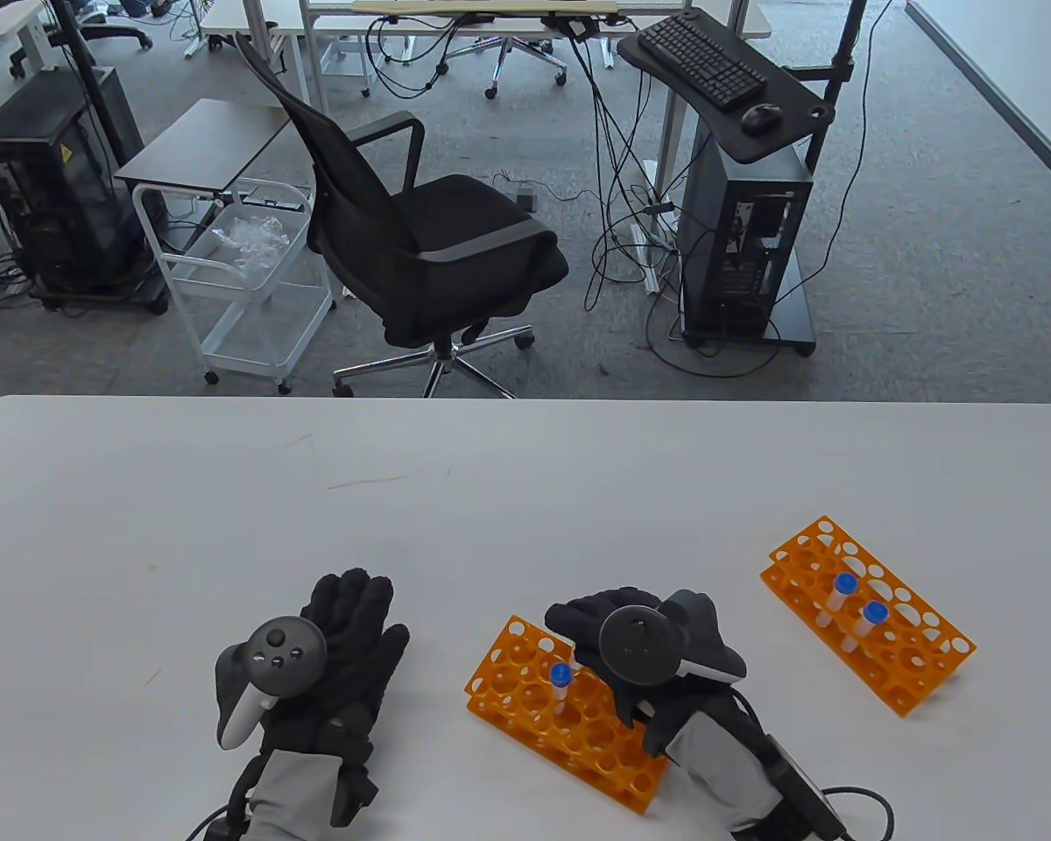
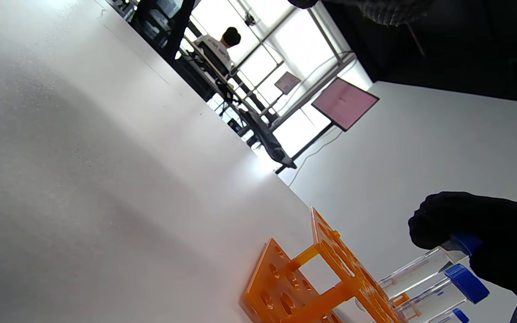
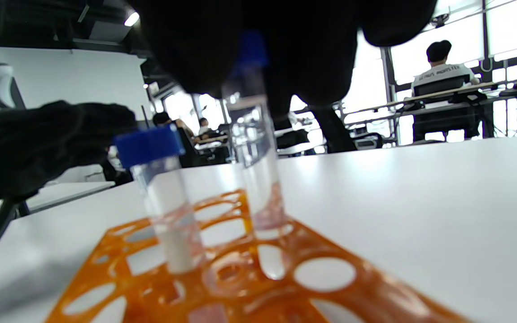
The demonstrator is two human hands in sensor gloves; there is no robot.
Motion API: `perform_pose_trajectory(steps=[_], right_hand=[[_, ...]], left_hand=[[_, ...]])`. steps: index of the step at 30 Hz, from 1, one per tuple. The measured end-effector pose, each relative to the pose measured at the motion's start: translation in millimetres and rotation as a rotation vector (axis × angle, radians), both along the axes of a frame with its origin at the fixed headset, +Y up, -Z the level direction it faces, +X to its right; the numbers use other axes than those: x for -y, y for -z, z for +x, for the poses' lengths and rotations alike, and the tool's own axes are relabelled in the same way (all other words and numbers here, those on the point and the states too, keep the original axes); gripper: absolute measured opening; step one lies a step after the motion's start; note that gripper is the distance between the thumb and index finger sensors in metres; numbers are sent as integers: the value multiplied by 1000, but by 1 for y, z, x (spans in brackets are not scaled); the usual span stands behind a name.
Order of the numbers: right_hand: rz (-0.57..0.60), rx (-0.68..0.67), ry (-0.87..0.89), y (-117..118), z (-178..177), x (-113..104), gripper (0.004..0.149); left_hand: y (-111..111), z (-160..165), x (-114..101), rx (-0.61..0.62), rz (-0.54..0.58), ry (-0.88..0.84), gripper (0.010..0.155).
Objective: Transfer 4 test tubes between racks (Right hand only)
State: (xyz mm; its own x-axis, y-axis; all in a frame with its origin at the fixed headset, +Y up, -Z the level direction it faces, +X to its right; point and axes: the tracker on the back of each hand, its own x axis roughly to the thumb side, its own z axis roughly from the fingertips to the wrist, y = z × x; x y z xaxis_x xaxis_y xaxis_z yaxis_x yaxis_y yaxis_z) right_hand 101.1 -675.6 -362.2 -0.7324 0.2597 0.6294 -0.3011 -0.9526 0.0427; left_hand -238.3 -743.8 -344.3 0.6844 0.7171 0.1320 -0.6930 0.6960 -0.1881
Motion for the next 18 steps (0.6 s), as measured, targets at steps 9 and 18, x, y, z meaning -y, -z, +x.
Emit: perform_pose_trajectory(steps=[9, 18], right_hand=[[23, 25, 99, -1, 18, -16, 49], [75, 115, 197, 3, 52, -36, 49]], left_hand=[[0, 0, 0, 0, 5, 0, 67], [0, 0, 0, 1, 6, 0, 67]])
